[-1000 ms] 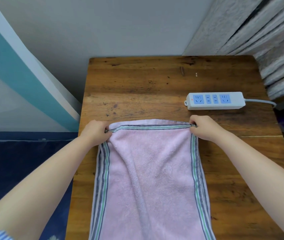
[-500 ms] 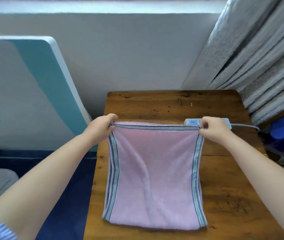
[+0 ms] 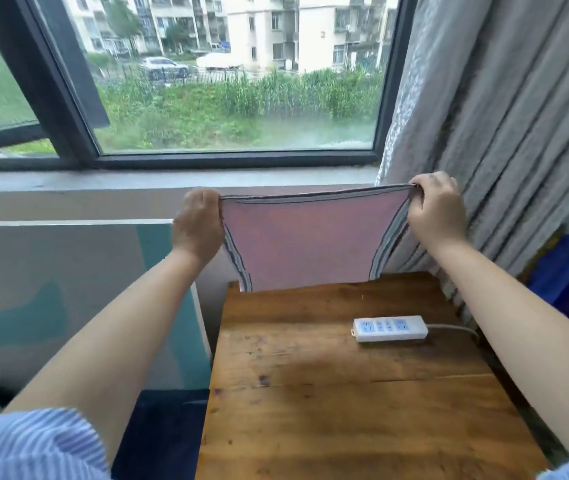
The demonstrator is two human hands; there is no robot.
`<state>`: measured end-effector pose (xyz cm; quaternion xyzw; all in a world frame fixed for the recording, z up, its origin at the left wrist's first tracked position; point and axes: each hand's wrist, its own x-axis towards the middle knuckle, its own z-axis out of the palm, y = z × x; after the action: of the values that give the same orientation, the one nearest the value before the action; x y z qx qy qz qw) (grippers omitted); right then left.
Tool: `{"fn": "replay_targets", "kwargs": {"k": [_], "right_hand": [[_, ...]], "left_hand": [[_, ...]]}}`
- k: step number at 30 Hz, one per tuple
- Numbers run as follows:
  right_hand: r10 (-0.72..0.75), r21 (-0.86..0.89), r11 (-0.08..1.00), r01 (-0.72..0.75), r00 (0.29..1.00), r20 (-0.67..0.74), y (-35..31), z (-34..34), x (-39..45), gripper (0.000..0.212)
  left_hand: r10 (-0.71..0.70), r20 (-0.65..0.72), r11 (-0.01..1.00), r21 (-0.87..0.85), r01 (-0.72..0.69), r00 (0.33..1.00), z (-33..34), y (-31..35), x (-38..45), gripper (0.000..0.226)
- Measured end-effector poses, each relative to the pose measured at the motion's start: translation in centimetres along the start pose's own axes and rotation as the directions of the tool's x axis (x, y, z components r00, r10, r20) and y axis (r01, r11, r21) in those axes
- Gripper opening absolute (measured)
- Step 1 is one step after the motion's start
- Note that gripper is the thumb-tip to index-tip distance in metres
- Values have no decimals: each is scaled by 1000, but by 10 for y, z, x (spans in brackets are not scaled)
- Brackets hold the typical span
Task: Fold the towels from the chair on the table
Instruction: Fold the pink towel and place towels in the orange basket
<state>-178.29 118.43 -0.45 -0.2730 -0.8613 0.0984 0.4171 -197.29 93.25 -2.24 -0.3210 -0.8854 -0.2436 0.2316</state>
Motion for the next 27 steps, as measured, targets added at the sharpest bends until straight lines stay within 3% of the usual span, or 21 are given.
{"fn": "replay_targets", "kwargs": {"k": [2,4,6,8,10,13,15,18,20,22,27], "right_hand": [[38,-77,997,-30,993,110,-6,-4,8,30],[78,-202,979,-13,945,317,1,-9,10,32],[97,-218,975,-33,953,288,10,-19,9,32],[55,-169,985,-31,989,138,14,-25,4,30],[63,-143,989,-41,985,158,16,-26,5,29],[124,-189,981,-44,892,435,20,-24,1,31],[163,-207,976,-61,841,517,26,-21,-7,30],[196,-216,973,-82,791,580,29,-13,-22,29],[212,-198,974,-112,757,618,28,-4,-29,27],[208,-179,976,-120,749,630,24,10,-34,27],[121,-124,990,-67,853,508,14,43,-32,24]], "left_hand": [[-37,76,998,44,33,996,-8,11,8,23],[20,255,974,215,-77,967,-13,14,11,24],[85,267,937,306,-169,960,-16,12,10,25],[130,168,942,286,-175,977,-17,12,5,24],[168,136,941,274,-200,976,-14,11,4,21],[222,273,892,329,-308,936,-10,0,-4,22],[226,379,859,357,-367,897,-4,-7,-10,25],[178,575,726,470,-501,798,6,-9,-16,22],[102,628,706,501,-501,772,9,-13,-20,18],[40,605,704,548,-452,795,12,-16,-24,15],[-58,432,827,526,-200,900,17,-21,-23,28]]}}
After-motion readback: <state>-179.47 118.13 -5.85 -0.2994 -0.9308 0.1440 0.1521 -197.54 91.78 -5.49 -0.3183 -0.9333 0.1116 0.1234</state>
